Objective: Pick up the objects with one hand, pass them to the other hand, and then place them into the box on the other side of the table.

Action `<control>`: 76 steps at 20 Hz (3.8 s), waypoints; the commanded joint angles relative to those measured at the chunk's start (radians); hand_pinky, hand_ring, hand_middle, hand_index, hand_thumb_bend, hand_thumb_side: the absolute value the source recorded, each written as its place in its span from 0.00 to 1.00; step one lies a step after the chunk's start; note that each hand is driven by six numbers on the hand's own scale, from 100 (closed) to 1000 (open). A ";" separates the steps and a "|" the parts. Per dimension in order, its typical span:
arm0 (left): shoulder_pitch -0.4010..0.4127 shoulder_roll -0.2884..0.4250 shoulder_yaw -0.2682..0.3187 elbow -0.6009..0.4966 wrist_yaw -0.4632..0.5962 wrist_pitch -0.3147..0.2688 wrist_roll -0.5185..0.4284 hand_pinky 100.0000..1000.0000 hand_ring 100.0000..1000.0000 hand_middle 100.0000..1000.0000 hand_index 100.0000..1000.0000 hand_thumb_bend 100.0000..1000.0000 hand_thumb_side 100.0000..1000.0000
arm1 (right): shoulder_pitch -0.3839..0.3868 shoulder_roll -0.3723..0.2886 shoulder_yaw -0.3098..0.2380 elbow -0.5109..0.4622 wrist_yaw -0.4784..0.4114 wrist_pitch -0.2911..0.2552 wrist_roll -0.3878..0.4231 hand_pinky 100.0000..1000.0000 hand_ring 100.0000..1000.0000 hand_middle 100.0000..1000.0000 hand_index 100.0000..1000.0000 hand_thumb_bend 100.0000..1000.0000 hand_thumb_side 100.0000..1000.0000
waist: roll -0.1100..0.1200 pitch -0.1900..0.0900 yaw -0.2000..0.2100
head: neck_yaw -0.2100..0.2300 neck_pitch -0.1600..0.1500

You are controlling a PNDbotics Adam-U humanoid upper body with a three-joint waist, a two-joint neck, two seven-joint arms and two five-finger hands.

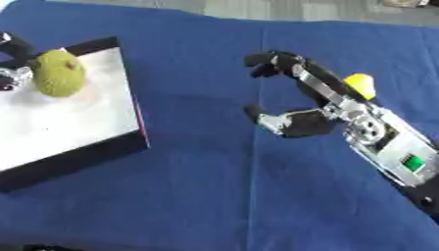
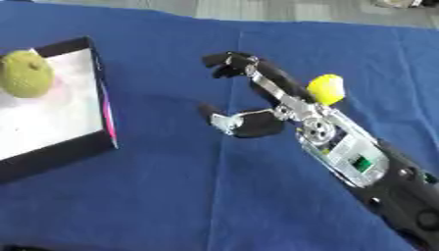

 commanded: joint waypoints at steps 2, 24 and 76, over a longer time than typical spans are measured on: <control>-0.011 0.039 0.020 -0.018 -0.032 -0.013 -0.007 1.00 0.79 0.64 0.78 0.38 0.57 | -0.007 -0.014 -0.011 -0.021 0.000 -0.003 -0.003 0.81 0.77 0.81 0.89 0.21 0.36 | -0.005 -0.015 0.000 | -0.008 -0.008; 0.034 0.048 0.087 -0.140 0.408 0.033 0.205 1.00 0.75 0.64 0.75 0.00 0.69 | 0.093 -0.174 -0.144 -0.021 -0.045 -0.114 0.011 0.81 0.78 0.81 0.87 0.37 0.13 | -0.009 -0.029 -0.021 | -0.136 0.008; 0.060 0.073 0.057 -0.304 0.471 0.016 0.229 1.00 0.76 0.66 0.71 0.00 0.62 | 0.373 -0.378 -0.537 0.075 0.187 -0.009 0.120 0.88 0.85 0.87 0.88 0.32 0.00 | -0.061 0.097 0.029 | -0.268 -0.085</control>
